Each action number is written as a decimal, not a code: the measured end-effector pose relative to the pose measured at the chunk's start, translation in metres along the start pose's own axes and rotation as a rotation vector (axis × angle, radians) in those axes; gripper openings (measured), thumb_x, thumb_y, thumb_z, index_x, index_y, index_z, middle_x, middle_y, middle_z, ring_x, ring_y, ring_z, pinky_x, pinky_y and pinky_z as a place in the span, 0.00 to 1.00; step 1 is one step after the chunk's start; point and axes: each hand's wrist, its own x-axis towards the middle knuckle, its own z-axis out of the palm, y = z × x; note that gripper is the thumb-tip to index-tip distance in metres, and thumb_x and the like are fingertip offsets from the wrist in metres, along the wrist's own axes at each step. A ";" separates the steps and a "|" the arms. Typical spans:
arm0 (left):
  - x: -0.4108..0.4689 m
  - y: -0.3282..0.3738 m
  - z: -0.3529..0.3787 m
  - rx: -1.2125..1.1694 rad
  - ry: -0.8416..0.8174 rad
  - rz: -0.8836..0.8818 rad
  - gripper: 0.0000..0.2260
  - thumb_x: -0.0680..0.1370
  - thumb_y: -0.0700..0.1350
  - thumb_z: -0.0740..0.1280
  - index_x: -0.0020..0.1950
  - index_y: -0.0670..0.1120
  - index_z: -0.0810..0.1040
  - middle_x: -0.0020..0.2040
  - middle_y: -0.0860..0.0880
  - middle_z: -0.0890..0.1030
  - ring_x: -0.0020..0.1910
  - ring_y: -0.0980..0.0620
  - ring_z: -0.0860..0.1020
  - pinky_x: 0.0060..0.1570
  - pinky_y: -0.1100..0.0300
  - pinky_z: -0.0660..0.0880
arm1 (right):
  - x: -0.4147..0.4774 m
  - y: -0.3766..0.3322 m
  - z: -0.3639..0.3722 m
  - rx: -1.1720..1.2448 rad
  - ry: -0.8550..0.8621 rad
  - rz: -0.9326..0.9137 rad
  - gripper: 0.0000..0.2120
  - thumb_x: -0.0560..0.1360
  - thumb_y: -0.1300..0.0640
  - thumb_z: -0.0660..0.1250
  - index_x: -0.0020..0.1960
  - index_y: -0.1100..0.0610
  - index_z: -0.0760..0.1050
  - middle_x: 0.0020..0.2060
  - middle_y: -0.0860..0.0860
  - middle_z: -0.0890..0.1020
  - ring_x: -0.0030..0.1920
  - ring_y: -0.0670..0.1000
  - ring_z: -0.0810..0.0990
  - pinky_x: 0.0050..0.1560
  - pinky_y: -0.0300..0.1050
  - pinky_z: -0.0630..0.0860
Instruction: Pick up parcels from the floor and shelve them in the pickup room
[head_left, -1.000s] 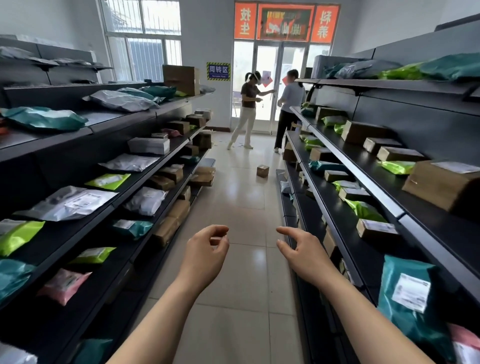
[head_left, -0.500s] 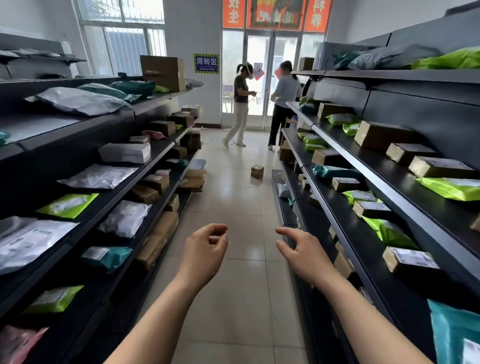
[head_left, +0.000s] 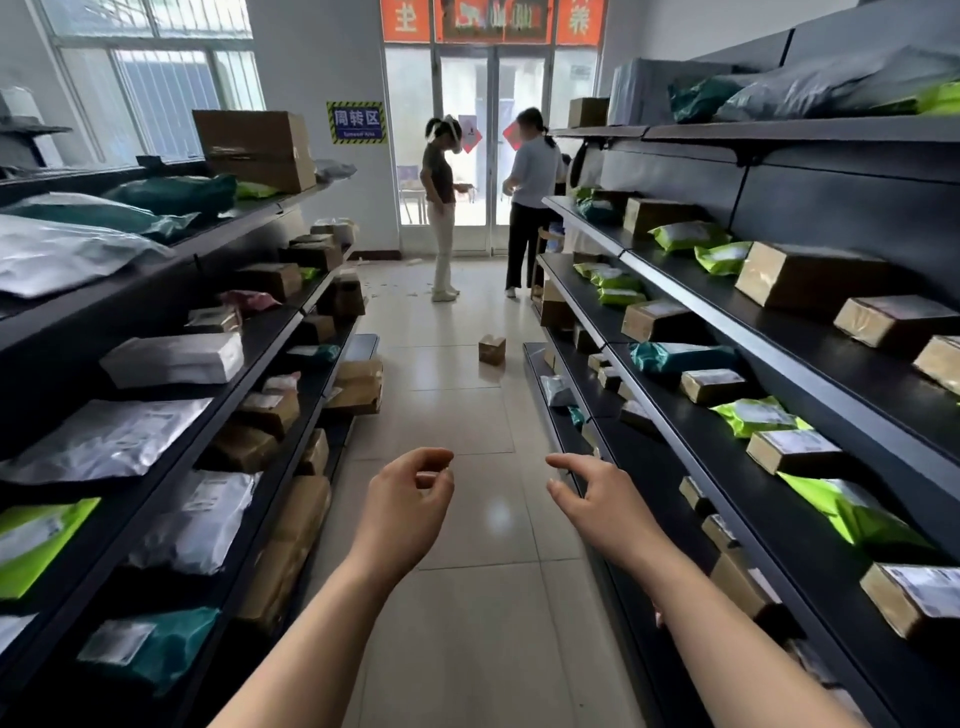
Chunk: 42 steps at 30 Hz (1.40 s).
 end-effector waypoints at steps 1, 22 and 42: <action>0.012 -0.004 0.003 -0.002 0.000 -0.005 0.10 0.78 0.45 0.65 0.58 0.50 0.80 0.48 0.58 0.81 0.47 0.63 0.78 0.43 0.71 0.72 | 0.011 0.002 0.003 0.003 -0.003 0.007 0.18 0.77 0.55 0.63 0.66 0.54 0.73 0.65 0.49 0.76 0.66 0.46 0.71 0.64 0.36 0.64; 0.362 -0.038 0.126 -0.057 0.065 -0.042 0.10 0.78 0.43 0.65 0.57 0.48 0.80 0.48 0.54 0.82 0.46 0.64 0.78 0.41 0.74 0.72 | 0.384 0.092 -0.011 -0.017 -0.036 -0.033 0.17 0.77 0.52 0.62 0.65 0.51 0.73 0.63 0.48 0.77 0.64 0.46 0.73 0.64 0.43 0.69; 0.719 -0.130 0.137 -0.034 0.009 -0.035 0.10 0.77 0.44 0.66 0.56 0.49 0.81 0.50 0.56 0.83 0.46 0.63 0.79 0.43 0.69 0.72 | 0.730 0.091 0.063 0.012 0.018 0.034 0.17 0.77 0.55 0.63 0.65 0.53 0.73 0.64 0.49 0.77 0.65 0.47 0.72 0.63 0.39 0.66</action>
